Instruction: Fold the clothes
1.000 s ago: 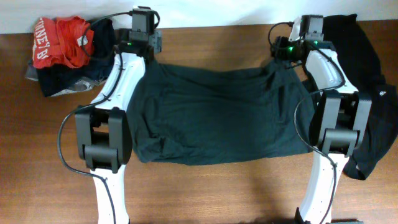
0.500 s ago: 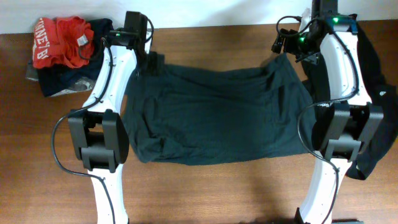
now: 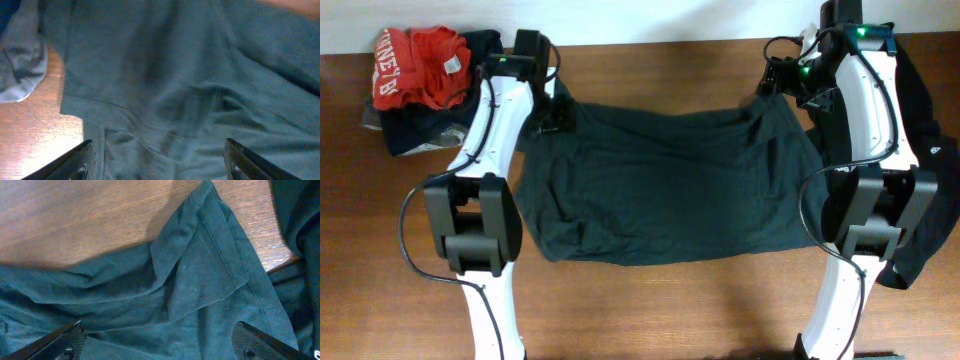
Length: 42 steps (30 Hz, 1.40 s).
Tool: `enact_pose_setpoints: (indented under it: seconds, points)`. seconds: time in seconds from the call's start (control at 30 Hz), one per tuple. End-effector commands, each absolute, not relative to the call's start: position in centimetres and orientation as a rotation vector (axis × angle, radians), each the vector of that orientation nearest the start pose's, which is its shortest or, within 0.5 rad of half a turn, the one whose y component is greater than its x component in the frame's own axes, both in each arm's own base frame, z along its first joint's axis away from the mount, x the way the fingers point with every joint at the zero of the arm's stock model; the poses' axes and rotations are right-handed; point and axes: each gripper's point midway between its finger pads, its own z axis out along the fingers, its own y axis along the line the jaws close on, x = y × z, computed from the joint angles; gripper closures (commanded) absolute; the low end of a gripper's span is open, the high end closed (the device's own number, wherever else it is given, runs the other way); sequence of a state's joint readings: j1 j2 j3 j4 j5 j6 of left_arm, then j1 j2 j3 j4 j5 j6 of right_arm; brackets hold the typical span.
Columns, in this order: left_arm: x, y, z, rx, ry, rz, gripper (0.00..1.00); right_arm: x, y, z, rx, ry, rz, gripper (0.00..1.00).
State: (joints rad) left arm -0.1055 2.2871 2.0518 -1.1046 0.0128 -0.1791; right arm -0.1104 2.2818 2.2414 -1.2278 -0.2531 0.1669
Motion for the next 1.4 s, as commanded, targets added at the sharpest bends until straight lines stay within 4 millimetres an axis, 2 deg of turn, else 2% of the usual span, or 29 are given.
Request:
enact_pose_setpoints:
  seconds: [0.0,0.17,0.3,0.43,0.6,0.83,0.93,1.17,1.27,1.3,1.37]
  points:
    - [49.9,-3.2,6.4,-0.300,2.897,-0.104,0.20,51.3,-1.5,14.4,0.287,2.788,0.358,0.03]
    - [51.2,-2.6,6.0,-0.322,2.845,-0.134,0.25,51.3,-1.5,14.4,0.286,2.787,0.358,0.04]
    - [51.5,-2.4,6.1,-0.317,2.831,-0.117,0.36,51.3,-1.5,14.4,0.286,2.787,0.358,0.04]
    - [51.3,-3.7,6.0,-0.100,2.849,-0.095,0.38,51.3,-1.5,14.4,0.286,2.787,0.358,0.04]
    - [50.3,-6.0,4.8,0.158,2.873,-0.076,0.38,51.3,-1.5,14.4,0.286,2.788,0.358,0.04]
    - [49.8,-7.9,3.0,0.299,2.862,-0.069,0.47,51.3,-1.5,14.4,0.286,2.787,0.358,0.05]
    - [49.9,-8.3,2.9,0.317,2.853,-0.057,0.53,51.3,-1.5,14.4,0.287,2.788,0.358,0.05]
    - [49.6,-6.9,2.8,0.305,2.869,0.059,0.73,51.3,-1.5,14.4,0.287,2.787,0.358,0.05]
    - [49.5,-6.9,2.8,0.300,2.877,0.059,0.87,51.3,-1.5,14.3,0.287,2.787,0.358,0.05]
    - [49.4,-6.9,2.8,0.299,2.878,0.058,0.98,51.3,-1.5,14.3,0.287,2.787,0.358,0.06]
    - [49.5,-6.9,2.8,0.292,2.877,0.057,0.99,51.3,-1.5,14.3,0.287,2.787,0.358,0.07]
